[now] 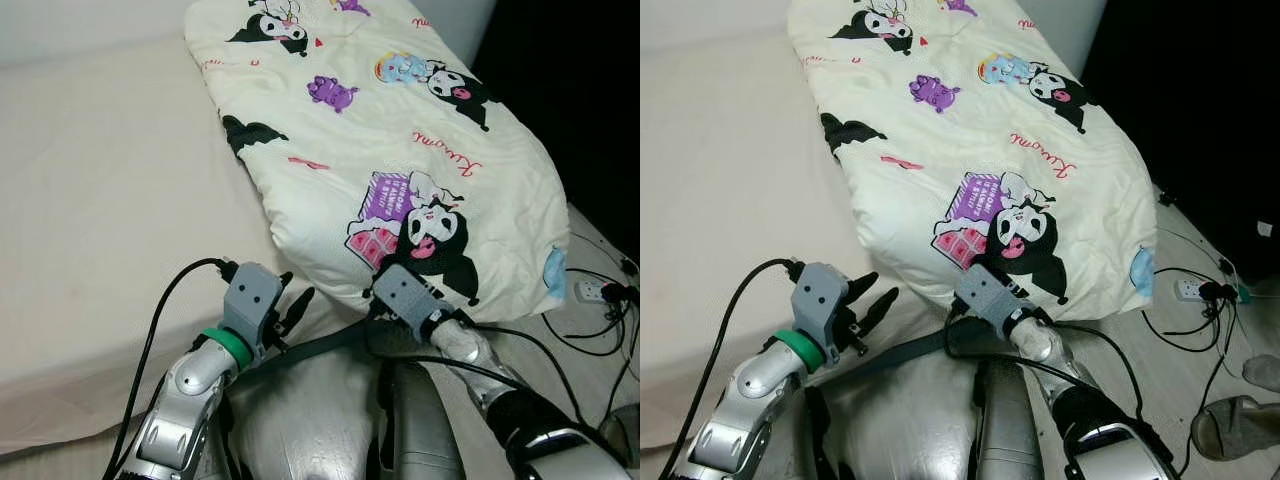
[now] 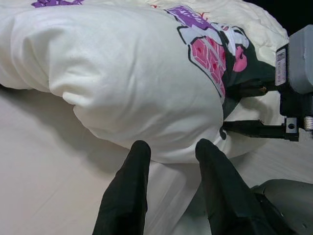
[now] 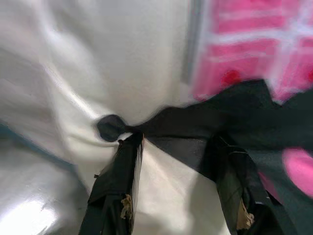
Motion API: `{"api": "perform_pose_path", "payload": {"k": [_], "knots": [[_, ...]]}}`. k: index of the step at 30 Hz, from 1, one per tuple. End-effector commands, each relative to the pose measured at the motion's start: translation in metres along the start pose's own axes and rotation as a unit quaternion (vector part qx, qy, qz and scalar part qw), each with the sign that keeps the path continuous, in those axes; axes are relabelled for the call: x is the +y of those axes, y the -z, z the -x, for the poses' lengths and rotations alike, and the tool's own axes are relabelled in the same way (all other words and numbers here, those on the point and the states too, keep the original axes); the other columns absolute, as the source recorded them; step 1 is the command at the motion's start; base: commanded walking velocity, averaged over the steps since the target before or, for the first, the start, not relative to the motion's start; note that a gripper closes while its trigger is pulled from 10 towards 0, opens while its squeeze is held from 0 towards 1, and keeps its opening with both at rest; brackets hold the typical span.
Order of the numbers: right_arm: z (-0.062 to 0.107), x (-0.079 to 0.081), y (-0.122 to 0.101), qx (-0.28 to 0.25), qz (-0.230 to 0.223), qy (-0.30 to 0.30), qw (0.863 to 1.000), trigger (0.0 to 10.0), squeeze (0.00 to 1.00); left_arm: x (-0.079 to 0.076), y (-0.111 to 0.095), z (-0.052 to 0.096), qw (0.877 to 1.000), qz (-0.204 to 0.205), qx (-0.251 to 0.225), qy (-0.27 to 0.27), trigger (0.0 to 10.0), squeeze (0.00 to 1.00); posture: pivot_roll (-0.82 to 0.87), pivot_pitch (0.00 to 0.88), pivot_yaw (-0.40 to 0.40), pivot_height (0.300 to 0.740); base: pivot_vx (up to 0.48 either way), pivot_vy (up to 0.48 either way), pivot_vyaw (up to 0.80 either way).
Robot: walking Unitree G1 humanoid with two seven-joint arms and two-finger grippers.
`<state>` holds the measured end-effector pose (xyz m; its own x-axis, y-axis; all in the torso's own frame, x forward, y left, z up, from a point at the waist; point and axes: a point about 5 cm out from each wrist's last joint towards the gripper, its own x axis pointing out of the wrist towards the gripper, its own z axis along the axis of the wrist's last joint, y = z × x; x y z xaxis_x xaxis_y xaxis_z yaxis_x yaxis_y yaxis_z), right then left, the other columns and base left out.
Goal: Clean up the room
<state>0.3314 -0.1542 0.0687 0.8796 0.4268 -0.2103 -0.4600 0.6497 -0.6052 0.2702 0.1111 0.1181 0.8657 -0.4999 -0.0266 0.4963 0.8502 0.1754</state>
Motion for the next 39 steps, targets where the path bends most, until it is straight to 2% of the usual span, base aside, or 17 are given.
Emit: {"api": "perform_pose_path", "payload": {"k": [1,3,4,5,6,8,13,15,16,22,25,29,32,33,35,37,39], "knots": [[0.001,0.01,0.001,-0.002,-0.003,-0.05,0.999,10.0,0.0,-0.003,0.004,0.003,1.0,0.001,0.013,0.001,10.0,0.0,-0.03,0.104,0.055,0.535,0.0,0.0,0.0],[0.009,0.033,0.007,0.005,-0.065,-0.172,0.983,10.0,0.0,-0.004,0.005,0.002,1.0,0.002,0.014,0.003,10.0,0.0,-0.05,0.106,0.056,0.535,0.0,0.0,0.0],[0.009,0.033,0.007,0.005,-0.065,-0.172,0.983,10.0,0.0,-0.004,0.005,0.002,1.0,0.002,0.014,0.003,10.0,0.0,-0.05,0.106,0.056,0.535,0.0,0.0,0.0],[0.015,0.046,0.01,0.004,-0.099,-0.235,0.967,10.0,0.0,-0.004,0.005,0.001,1.0,0.002,0.014,0.003,10.0,0.0,-0.05,0.106,0.056,0.535,0.0,0.0,0.0],[0.027,0.057,0.016,0.016,-0.098,-0.297,0.95,10.0,0.0,-0.004,0.004,0.0,1.0,0.003,0.012,0.003,10.0,0.0,-0.06,0.111,0.052,0.535,0.0,0.0,0.0],[0.039,0.06,0.024,0.028,-0.079,-0.322,0.943,10.0,0.0,-0.003,0.003,-0.002,1.0,0.005,0.011,0.002,10.0,0.0,-0.07,0.113,0.049,0.535,0.0,0.0,0.0],[0.054,0.059,0.034,0.037,-0.079,-0.316,0.945,10.0,0.0,0.0,0.005,-0.011,1.0,0.009,0.013,-0.022,10.0,0.0,-0.08,0.118,0.047,0.535,0.0,0.0,0.0],[0.054,0.06,0.036,0.04,-0.097,-0.286,0.953,10.0,0.0,0.003,0.009,-0.02,0.999,0.001,0.024,-0.047,10.0,0.0,-0.1,0.119,0.049,0.535,0.0,0.0,0.0],[0.049,0.06,0.043,0.06,-0.147,-0.189,0.969,10.0,0.0,0.006,0.012,-0.041,0.995,-0.015,0.036,-0.088,10.0,0.0,-0.12,0.12,0.054,0.535,0.0,0.0,0.0],[0.05,0.059,0.06,0.12,-0.2,-0.075,0.97,10.0,0.0,0.007,0.005,-0.063,0.991,-0.038,0.035,-0.121,10.0,0.0,-0.13,0.118,0.063,0.535,0.0,0.0,0.0],[0.052,0.057,0.063,0.128,-0.208,-0.048,0.968,10.0,0.0,0.004,0.003,-0.07,0.991,-0.05,0.035,-0.118,10.0,0.0,-0.13,0.12,0.067,0.535,0.0,0.0,0.0],[0.053,0.042,0.062,0.123,-0.209,0.01,0.97,10.0,0.0,-0.017,0.001,-0.079,0.998,-0.042,0.038,-0.038,10.0,0.0,-0.14,0.12,0.069,0.535,0.0,0.0,0.0],[0.049,0.014,0.053,0.09,-0.192,0.069,0.975,10.0,0.0,-0.049,-0.013,-0.076,0.991,0.076,0.014,0.111,10.0,0.0,-0.14,0.123,0.064,0.535,0.0,0.0,0.0],[0.049,0.014,0.053,0.09,-0.192,0.069,0.975,10.0,0.0,-0.049,-0.013,-0.076,0.991,0.076,0.014,0.111,10.0,0.0,-0.14,0.123,0.064,0.535,0.0,0.0,0.0],[0.044,0.001,0.045,0.065,-0.188,0.095,0.975,10.0,0.0,-0.058,-0.03,-0.076,0.975,0.153,-0.018,0.158,10.0,0.0,-0.13,0.126,0.057,0.535,0.0,0.0,0.0],[0.042,-0.002,0.043,0.058,-0.188,0.102,0.975,10.0,0.0,-0.06,-0.036,-0.075,0.97,0.169,-0.028,0.17,10.0,0.0,-0.13,0.126,0.057,0.535,0.0,0.0,0.0],[0.035,-0.011,0.032,0.035,-0.183,0.112,0.976,10.0,0.0,-0.065,-0.065,-0.071,0.944,0.228,-0.075,0.225,10.0,0.0,-0.12,0.127,0.051,0.535,0.0,0.0,0.0]]}}
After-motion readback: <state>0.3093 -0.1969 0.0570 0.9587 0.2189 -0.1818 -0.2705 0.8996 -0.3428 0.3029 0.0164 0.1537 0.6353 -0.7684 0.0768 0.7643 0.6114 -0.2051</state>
